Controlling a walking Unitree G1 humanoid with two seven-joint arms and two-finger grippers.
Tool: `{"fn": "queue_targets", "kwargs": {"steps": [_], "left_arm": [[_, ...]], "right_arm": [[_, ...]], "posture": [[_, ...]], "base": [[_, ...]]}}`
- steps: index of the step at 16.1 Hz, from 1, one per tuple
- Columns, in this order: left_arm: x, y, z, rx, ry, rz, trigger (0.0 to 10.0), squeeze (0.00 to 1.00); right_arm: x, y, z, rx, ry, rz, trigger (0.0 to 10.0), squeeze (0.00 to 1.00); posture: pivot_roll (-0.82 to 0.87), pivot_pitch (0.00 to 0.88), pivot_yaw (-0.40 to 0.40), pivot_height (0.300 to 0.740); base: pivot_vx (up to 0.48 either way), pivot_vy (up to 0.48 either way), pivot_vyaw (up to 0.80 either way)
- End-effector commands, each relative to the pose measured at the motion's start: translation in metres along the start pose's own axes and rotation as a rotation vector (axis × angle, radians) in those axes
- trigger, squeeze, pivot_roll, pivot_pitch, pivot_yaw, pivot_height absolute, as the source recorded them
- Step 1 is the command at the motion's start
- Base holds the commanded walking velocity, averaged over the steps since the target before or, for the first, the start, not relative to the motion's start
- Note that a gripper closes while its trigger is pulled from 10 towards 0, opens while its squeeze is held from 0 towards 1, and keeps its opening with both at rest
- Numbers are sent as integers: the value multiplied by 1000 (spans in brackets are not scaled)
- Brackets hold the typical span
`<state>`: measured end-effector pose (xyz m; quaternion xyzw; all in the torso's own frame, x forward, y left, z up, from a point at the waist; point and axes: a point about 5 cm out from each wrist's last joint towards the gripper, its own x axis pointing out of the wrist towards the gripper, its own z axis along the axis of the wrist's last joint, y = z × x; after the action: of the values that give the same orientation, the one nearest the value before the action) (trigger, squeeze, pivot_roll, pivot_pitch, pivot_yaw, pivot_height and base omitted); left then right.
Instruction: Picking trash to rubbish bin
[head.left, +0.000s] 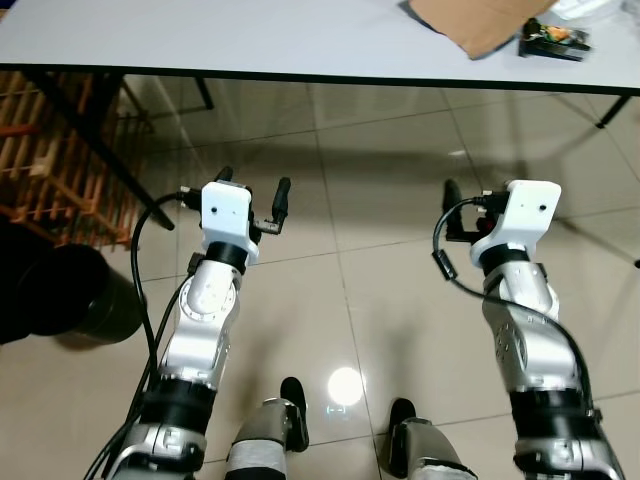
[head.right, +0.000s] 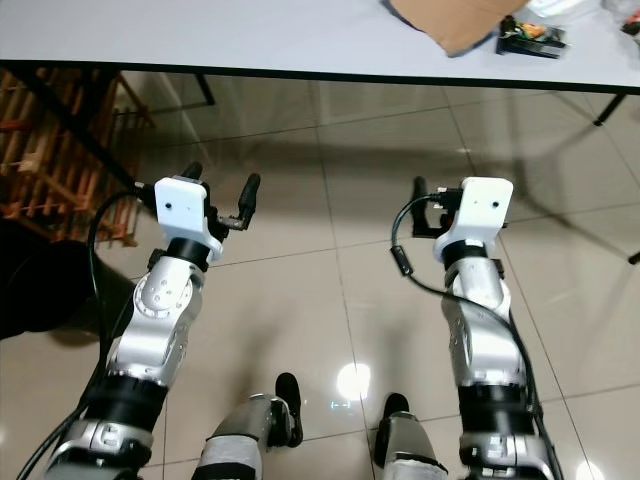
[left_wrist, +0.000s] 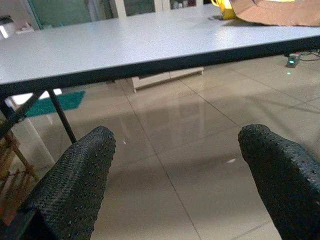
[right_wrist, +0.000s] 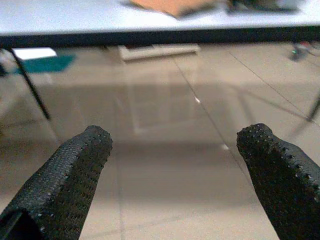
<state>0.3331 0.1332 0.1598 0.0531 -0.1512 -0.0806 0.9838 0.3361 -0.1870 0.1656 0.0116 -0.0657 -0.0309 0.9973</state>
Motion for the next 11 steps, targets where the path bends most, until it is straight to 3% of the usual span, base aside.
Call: {"fn": "queue_targets", "kwargs": {"steps": [1,3,4,9,11], "left_arm": [[-5,3,-2,-4,14,6,10000,0],[-7,3,-12,-2,51,17,10000,0],[-6,1,-10,-4,46,8,10000,0],[1,-2,-6,-27,36,10,10000,0],[1,-1,-4,-8,27,-5,10000,0]], "right_arm": [[2,3,-1,30,39,20,10000,0],[3,1,-1,87,33,-13,10000,0],[1,3,-2,177,38,-5,10000,0],[0,6,-8,124,47,4,10000,0],[-3,11,-7,185,44,47,10000,0]], "posture": [[87,346,80,740],[91,331,74,740],[88,336,89,740],[91,321,94,740],[112,326,100,740]], "base": [[0,0,0],[0,0,0],[0,0,0],[0,0,0],[0,0,0]]}}
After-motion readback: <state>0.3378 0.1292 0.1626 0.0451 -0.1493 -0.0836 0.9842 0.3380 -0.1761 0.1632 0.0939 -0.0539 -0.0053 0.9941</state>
